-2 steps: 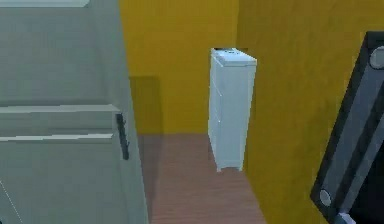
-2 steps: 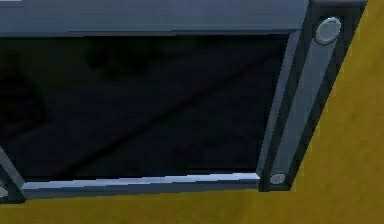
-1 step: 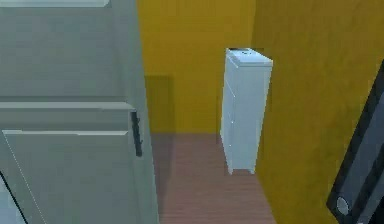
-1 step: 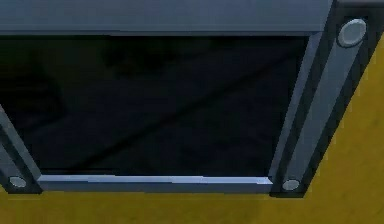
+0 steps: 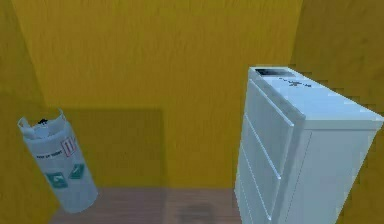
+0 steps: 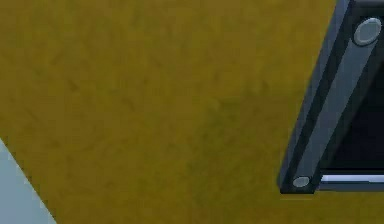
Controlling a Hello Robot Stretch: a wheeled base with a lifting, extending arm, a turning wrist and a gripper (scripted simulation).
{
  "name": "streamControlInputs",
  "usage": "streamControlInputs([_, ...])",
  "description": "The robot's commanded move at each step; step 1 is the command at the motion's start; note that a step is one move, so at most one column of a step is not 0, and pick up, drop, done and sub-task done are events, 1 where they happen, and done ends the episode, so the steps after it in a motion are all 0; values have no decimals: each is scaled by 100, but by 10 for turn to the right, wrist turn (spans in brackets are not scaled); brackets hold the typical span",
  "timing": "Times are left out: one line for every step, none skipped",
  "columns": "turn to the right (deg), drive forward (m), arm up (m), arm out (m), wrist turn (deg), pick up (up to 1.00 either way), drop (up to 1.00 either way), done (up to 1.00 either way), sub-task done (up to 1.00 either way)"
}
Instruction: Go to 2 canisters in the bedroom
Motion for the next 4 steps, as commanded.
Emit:
streamControlInputs([0,25,0,0,0,0,0,0,0])
streamControlInputs([-180,0,0,0,0,0,0,0,0])
streamControlInputs([0,50,0,0,0,0,0,0,0])
streamControlInputs([-330,0,0,0,0,0,0,0,0])
